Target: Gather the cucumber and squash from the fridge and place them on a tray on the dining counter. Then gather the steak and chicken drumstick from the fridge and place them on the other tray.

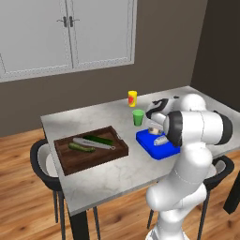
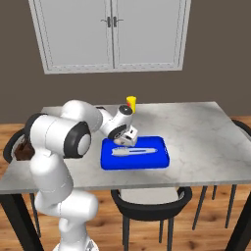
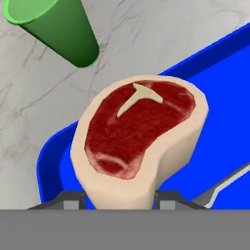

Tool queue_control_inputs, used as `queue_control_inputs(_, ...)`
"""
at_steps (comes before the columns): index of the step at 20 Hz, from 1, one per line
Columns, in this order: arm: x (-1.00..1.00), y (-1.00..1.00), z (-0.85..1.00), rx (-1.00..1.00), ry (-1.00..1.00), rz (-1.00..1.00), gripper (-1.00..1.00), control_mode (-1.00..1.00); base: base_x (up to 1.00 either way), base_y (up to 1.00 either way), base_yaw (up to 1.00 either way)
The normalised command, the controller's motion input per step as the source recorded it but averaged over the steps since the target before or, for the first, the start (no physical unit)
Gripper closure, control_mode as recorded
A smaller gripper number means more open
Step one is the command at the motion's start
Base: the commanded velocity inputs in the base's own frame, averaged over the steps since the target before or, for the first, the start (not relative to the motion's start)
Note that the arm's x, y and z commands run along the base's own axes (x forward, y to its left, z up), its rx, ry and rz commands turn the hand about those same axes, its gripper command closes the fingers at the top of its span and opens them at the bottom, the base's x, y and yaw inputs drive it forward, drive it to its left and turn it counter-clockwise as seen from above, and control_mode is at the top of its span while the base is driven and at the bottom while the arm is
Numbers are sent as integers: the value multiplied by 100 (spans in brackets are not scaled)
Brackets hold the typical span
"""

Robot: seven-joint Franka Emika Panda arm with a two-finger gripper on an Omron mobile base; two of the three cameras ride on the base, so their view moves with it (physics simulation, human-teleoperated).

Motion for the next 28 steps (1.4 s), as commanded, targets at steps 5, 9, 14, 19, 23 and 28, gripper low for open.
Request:
queue_control_inputs(5,5,-1,-25,0,2,0,100,-100,0,0,0)
queue_control_inputs(9,8,0,-25,0,0,0,100,-100,0,0,0)
queue_control_inputs(14,3,-1,-13,0,1,0,-100,-100,0,0,0)
queue_control_inputs(19,0,-4,0,0,2,0,-100,-100,0,0,0)
queue_control_inputs(23,-9,0,5,0,-2,2,-100,-100,0,0,0)
queue_control_inputs(28,-25,0,26,0,-6,2,-100,-100,0,0,0)
